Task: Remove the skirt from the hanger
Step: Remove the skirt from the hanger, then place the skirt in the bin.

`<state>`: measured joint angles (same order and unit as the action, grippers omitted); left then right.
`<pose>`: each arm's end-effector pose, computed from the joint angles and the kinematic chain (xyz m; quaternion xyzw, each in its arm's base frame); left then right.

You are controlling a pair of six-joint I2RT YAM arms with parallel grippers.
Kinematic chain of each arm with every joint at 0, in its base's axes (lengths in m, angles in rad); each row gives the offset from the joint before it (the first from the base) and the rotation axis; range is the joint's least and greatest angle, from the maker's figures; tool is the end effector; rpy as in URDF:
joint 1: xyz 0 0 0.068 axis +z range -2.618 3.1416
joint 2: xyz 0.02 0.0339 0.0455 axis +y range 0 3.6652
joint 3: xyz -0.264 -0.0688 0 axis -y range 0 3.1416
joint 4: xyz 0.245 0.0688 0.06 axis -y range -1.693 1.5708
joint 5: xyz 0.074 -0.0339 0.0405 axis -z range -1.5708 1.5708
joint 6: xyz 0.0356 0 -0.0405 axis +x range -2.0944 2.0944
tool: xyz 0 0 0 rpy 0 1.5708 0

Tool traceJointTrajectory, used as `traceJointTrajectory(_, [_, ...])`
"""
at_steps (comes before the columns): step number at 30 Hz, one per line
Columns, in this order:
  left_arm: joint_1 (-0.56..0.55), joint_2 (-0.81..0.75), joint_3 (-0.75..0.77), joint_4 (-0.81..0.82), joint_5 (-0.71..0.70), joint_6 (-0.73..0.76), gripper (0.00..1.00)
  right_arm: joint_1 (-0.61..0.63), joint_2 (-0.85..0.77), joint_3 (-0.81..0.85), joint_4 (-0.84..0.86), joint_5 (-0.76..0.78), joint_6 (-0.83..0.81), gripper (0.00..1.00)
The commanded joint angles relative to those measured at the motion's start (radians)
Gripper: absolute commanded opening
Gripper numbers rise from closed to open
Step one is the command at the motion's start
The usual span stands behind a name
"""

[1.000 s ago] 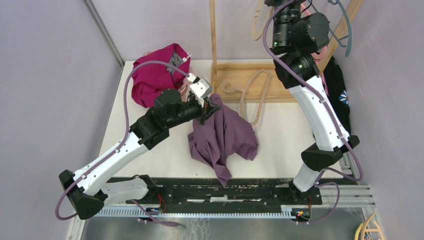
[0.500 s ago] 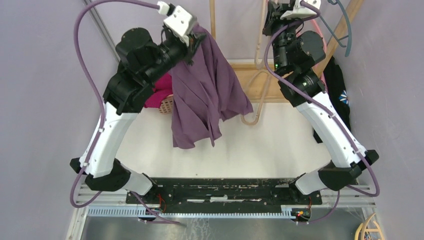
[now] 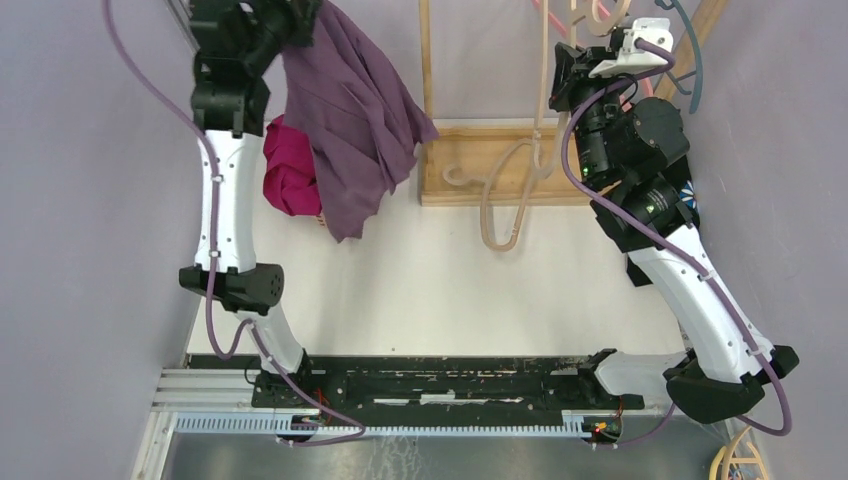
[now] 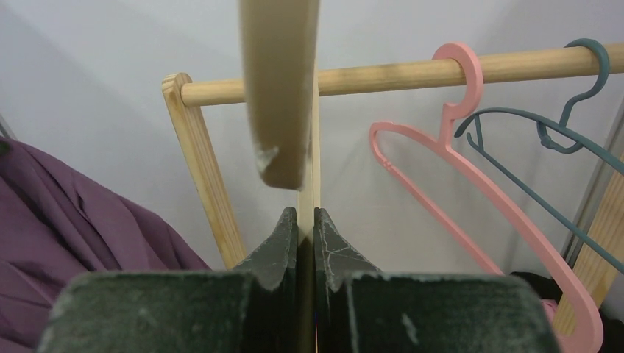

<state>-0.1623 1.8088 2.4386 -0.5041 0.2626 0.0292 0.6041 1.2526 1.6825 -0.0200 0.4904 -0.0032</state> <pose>0.3463 -0.0661 0.5764 0.1604 0.6432 -0.1358 0.7363 0.2003 0.1179 0.5629 0.0346 0.5684 0.1129 0.8143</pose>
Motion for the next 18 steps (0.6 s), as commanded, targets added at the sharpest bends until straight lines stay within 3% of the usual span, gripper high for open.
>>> traceJointTrajectory(1, [0.149, -0.052, 0.156, 0.412, 0.088, -0.246, 0.03, 0.001, -0.004, -0.004, 0.02, -0.006, 0.005, 0.01])
traceJointTrajectory(5, [0.229, -0.045, 0.162, 0.496, 0.04, -0.242, 0.03, 0.0, 0.005, -0.001, 0.022, -0.004, 0.005, 0.01])
traceJointTrajectory(9, [0.257, -0.039, 0.121, 0.438, -0.006, -0.13, 0.03, 0.0, 0.003, -0.007, 0.02, -0.003, -0.003, 0.01])
traceJointTrajectory(13, [0.259, -0.073, -0.025, 0.389, -0.033, -0.039, 0.03, -0.001, -0.001, -0.012, 0.012, 0.001, -0.016, 0.01])
traceJointTrajectory(18, [0.257, -0.122, -0.231, 0.422, 0.016, -0.058, 0.03, -0.002, 0.003, -0.024, 0.014, 0.002, -0.015, 0.01])
